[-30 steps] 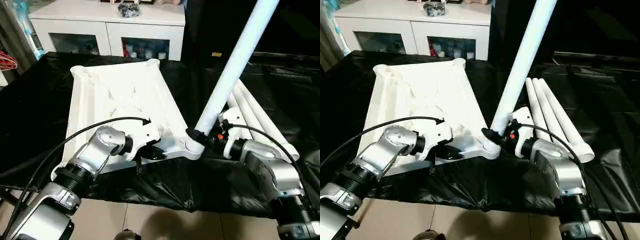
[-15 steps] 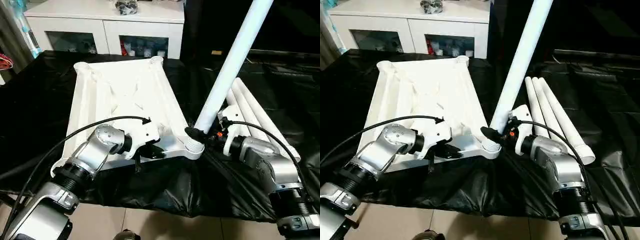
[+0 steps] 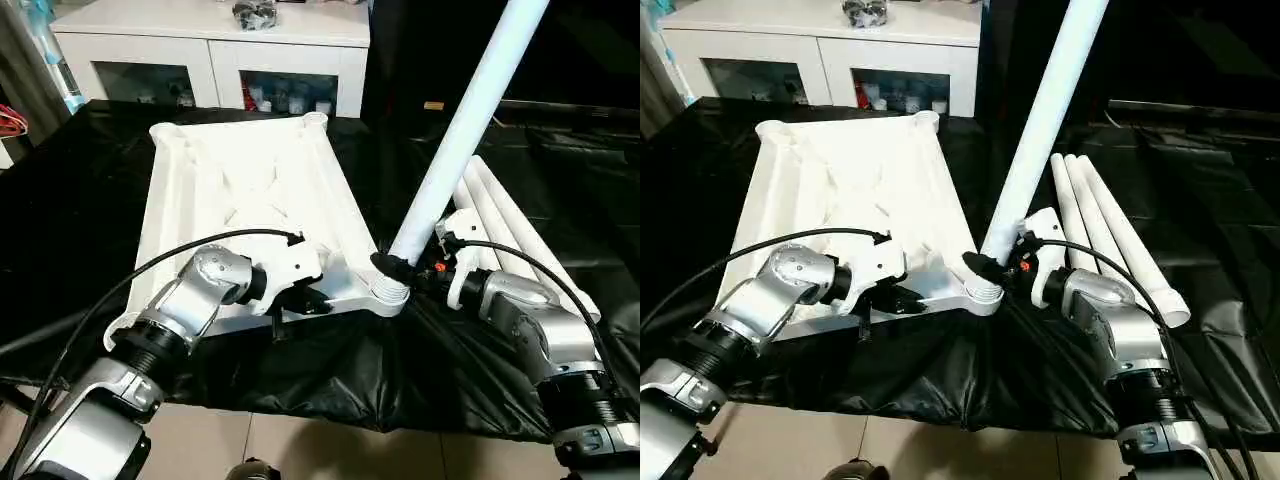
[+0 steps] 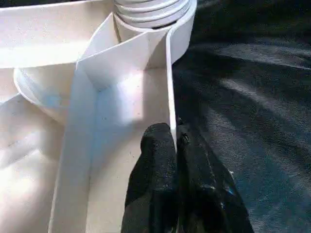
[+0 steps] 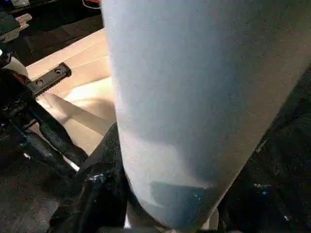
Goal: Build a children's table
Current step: Insert table leg to table base
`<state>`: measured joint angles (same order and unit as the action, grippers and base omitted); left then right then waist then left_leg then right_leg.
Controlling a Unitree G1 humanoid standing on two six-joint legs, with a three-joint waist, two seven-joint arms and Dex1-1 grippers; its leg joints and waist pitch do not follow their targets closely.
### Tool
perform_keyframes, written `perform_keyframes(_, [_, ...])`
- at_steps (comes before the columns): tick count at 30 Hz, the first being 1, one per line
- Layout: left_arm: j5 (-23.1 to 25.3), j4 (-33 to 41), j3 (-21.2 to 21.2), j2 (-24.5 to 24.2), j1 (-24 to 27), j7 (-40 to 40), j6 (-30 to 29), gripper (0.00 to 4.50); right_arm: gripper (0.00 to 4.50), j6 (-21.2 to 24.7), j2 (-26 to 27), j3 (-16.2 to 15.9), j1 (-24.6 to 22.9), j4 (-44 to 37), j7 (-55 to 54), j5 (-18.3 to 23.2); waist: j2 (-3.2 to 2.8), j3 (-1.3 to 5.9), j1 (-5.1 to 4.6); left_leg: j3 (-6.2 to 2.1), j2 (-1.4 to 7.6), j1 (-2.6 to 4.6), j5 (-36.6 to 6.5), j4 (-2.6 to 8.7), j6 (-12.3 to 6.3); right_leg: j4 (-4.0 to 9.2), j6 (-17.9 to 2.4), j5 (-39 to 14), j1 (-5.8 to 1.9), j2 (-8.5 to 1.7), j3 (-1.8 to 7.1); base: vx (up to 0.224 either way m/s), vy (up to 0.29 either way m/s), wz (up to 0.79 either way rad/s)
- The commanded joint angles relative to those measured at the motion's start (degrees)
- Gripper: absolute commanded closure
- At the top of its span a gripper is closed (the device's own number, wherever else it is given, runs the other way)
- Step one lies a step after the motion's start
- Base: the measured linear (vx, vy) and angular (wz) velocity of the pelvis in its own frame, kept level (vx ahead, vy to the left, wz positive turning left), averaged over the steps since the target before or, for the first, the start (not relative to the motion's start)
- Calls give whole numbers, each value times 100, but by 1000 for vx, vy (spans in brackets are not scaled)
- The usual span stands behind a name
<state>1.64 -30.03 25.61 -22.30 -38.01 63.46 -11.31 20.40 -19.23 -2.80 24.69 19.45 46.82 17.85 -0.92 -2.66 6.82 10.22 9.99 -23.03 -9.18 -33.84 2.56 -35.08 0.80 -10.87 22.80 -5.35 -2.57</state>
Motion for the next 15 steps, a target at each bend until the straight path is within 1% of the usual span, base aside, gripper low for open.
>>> perform_keyframes(1, [103,87,-50,-94,-291,97,98,450,260,-9,-171,-20,18,234,6,-171,30,345,-26,-111,300,194,-1956,503,178,479,-1049,-1694,-141,-341,198,0,0,0])
perform_keyframes(2, [114,60,-54,-95,-326,119,111,450,260,-32,-195,-44,35,261,38,-203,26,355,-28,-108,298,186,-1865,496,153,464,-1085,-1570,-154,-343,195,0,0,0])
perform_keyframes(5, [138,18,-56,-89,-346,117,129,450,260,-54,-224,-91,16,265,73,-261,38,367,-25,-95,293,164,-1569,471,57,420,-1176,-1156,-183,-328,188,0,0,0])
perform_keyframes(8, [155,-29,-55,-74,-344,107,151,450,260,-94,-230,-102,11,309,67,-297,34,380,-25,-85,291,162,-1383,451,-29,385,-1287,-840,-199,-320,181,0,0,0])
perform_keyframes(10, [159,-43,-54,-62,-335,93,142,450,260,-132,-228,-84,10,354,32,-311,36,375,-27,-76,290,169,-1399,446,-52,391,-1319,-846,-198,-323,181,0,0,0])
perform_keyframes(13, [170,-56,-62,-49,-329,80,126,450,260,-179,-219,-26,0,420,-20,-298,34,356,-31,-78,299,186,-1603,462,-13,423,-1294,-1169,-188,-332,185,0,0,0])
perform_keyframes(15, [188,-70,-66,-39,-326,64,118,450,260,-201,-183,93,-55,470,-107,-220,37,352,-32,-86,305,194,-1714,472,40,441,-1233,-1376,-180,-337,191,0,0,0])
